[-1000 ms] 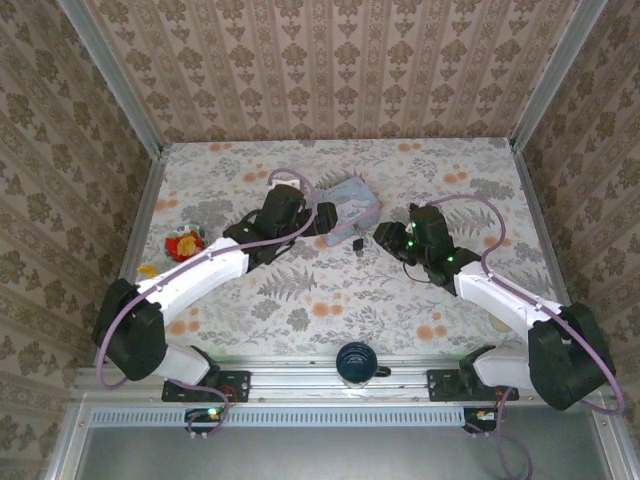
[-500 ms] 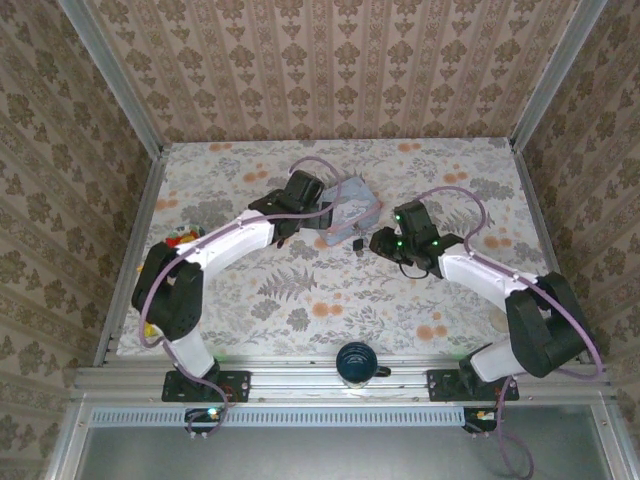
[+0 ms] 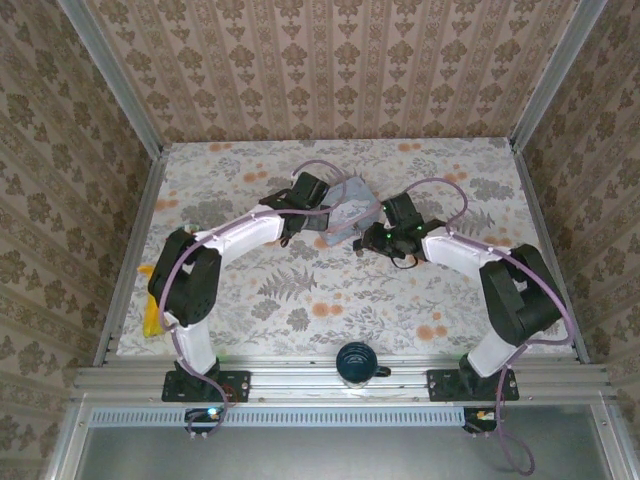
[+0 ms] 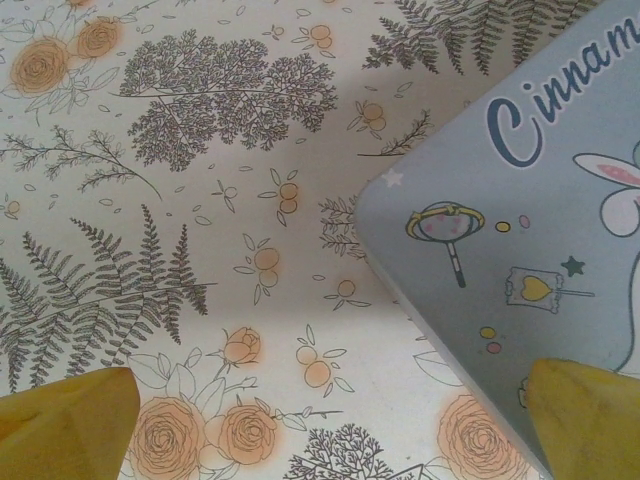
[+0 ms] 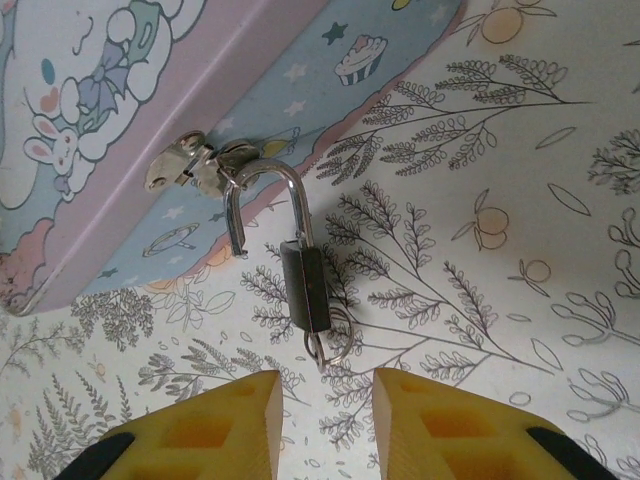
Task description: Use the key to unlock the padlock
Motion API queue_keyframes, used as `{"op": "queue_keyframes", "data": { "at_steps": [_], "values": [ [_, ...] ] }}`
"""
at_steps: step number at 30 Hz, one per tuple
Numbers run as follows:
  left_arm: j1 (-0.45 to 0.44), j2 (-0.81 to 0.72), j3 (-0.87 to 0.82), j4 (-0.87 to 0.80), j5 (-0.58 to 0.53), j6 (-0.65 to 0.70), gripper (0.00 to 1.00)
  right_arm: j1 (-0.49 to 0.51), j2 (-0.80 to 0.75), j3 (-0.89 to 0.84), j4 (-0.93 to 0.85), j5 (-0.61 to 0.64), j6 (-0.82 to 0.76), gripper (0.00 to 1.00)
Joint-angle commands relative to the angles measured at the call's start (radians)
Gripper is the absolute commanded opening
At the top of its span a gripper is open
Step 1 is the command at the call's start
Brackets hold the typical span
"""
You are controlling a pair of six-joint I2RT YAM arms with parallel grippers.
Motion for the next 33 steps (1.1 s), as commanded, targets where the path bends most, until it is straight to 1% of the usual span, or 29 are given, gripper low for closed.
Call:
{"op": "queue_keyframes", "data": {
  "at_steps": [1, 12, 33],
  "values": [
    [0.007, 0.017, 0.028, -0.039, -0.043, 0.01, 1.0, 0.006, 0.028, 0.04, -0.059, -0.019, -0.028, 0.31],
    [0.007, 0.025, -0.002, -0.058, -0.065, 0.011, 1.0, -0.002, 0.08, 0.087, -0.06, -0.045, -0.032, 0.31],
    [0.007, 0.019, -0.024, -0.06, -0.052, -0.004, 1.0, -0.006, 0.186, 0.135, -0.019, -0.101, -0.029, 0.29]
  ]
}}
